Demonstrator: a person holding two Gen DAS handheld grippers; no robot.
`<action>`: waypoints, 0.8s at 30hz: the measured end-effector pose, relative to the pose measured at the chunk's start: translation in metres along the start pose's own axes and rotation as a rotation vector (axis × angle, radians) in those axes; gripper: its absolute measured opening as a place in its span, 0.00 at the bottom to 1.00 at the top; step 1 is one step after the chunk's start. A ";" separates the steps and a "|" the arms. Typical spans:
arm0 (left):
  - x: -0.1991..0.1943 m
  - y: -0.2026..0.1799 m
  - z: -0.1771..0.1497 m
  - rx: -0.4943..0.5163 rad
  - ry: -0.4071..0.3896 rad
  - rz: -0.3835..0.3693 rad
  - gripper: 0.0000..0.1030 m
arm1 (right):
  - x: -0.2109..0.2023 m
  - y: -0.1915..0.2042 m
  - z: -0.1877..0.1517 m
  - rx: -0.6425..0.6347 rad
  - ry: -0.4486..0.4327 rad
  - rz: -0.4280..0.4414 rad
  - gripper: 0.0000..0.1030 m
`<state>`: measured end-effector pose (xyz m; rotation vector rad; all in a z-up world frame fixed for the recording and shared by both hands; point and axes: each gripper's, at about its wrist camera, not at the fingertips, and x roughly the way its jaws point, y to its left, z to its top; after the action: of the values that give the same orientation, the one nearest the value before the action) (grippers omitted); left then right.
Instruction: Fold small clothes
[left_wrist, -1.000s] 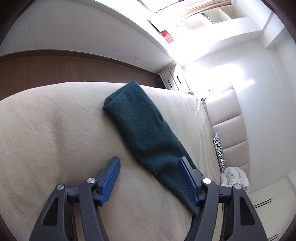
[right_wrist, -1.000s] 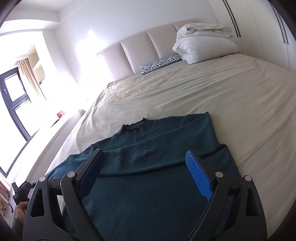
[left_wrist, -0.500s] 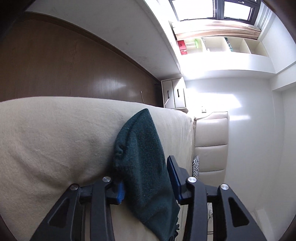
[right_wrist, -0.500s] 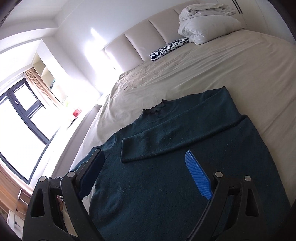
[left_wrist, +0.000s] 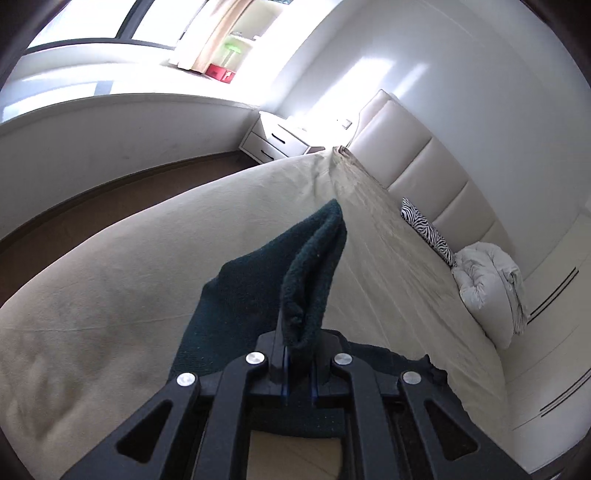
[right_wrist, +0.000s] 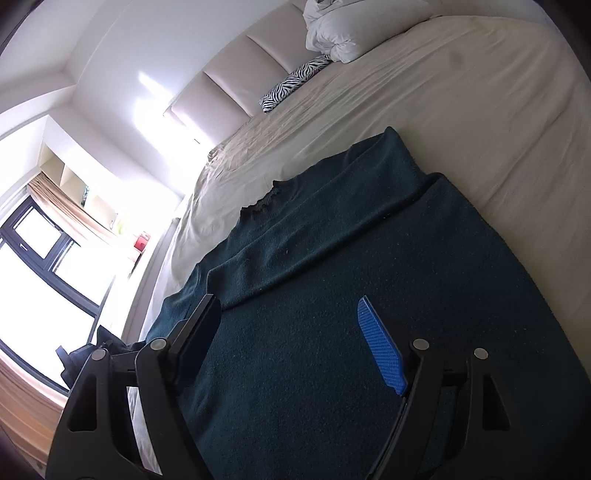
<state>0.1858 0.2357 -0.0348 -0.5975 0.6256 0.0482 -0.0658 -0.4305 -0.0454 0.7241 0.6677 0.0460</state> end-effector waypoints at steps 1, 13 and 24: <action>0.007 -0.030 -0.010 0.070 0.017 -0.009 0.08 | -0.004 -0.006 0.002 0.006 -0.007 0.001 0.74; 0.091 -0.292 -0.208 0.761 0.188 -0.035 0.09 | -0.045 -0.088 0.017 0.123 -0.070 -0.042 0.74; 0.088 -0.268 -0.230 0.764 0.271 -0.097 0.74 | -0.008 -0.089 0.037 0.090 -0.010 -0.053 0.74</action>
<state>0.1924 -0.1226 -0.0965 0.1115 0.8126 -0.3558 -0.0671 -0.5221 -0.0757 0.7927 0.6825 -0.0364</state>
